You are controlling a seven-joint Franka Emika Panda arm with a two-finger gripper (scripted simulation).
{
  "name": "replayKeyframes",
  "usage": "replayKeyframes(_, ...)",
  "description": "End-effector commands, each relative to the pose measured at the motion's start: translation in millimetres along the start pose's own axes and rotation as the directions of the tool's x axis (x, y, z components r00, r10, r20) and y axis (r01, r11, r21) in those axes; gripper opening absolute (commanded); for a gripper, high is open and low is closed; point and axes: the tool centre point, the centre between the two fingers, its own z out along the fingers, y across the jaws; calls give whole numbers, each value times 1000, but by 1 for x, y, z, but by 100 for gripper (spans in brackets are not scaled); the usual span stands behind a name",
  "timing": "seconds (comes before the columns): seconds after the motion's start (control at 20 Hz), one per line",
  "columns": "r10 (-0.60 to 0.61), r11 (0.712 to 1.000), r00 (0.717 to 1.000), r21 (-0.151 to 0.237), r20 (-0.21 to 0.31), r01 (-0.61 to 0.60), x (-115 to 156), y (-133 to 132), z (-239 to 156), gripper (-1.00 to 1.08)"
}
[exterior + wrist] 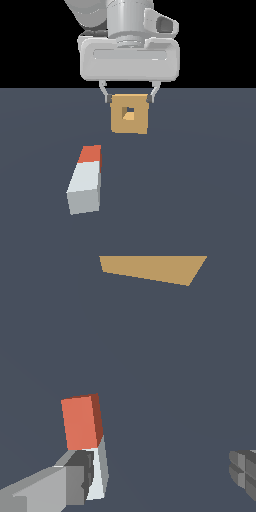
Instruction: Insert the peg into the horizontal hole in a box.
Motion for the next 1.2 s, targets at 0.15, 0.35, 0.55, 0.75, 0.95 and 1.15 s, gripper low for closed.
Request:
replayKeyframes(0.15, -2, 1000, 1000, 0, 0, 2, -1, -1, 1, 100)
replayKeyframes(0.35, -10, 1000, 1000, -1, -2, 10, -8, -8, 8, 100)
replayKeyframes(0.55, -25, 1000, 1000, -2, -5, 25, -20, -19, 20, 100)
replayKeyframes(0.75, -47, 999, 999, -4, -9, 47, -39, -36, 39, 100)
replayKeyframes(0.95, -74, 997, 997, -6, -14, 74, -61, -54, 60, 100)
replayKeyframes(1.15, -96, 995, 995, -8, -18, 96, -80, -69, 79, 100)
